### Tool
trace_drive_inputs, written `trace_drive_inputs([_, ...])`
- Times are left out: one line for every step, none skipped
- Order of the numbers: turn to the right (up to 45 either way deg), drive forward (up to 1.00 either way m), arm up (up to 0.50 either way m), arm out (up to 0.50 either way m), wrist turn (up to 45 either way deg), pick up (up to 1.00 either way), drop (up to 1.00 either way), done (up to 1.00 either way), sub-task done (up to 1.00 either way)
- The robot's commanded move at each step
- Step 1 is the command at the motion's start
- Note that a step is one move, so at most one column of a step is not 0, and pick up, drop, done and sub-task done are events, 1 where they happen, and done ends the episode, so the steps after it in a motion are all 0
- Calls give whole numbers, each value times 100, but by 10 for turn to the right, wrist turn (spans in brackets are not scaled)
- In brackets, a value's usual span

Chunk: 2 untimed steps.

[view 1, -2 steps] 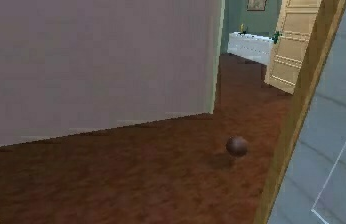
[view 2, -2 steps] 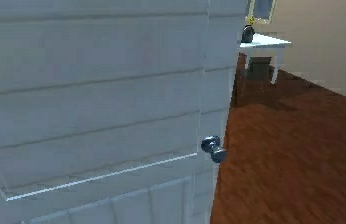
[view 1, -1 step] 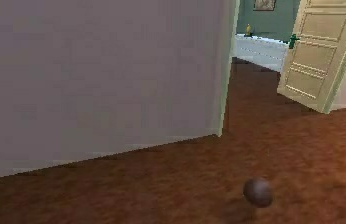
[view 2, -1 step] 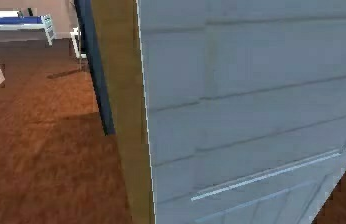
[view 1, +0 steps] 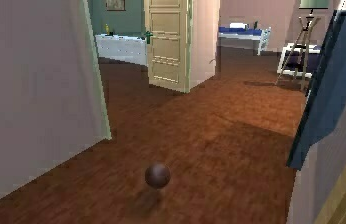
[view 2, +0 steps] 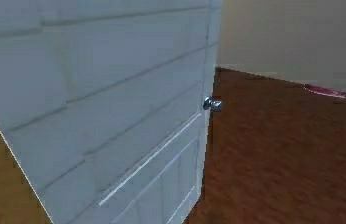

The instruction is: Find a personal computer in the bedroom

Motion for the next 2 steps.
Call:
trace_drive_inputs([0,85,0,0,0,0,0,0,0])
trace_drive_inputs([270,0,0,0,0,0,0,0,0])
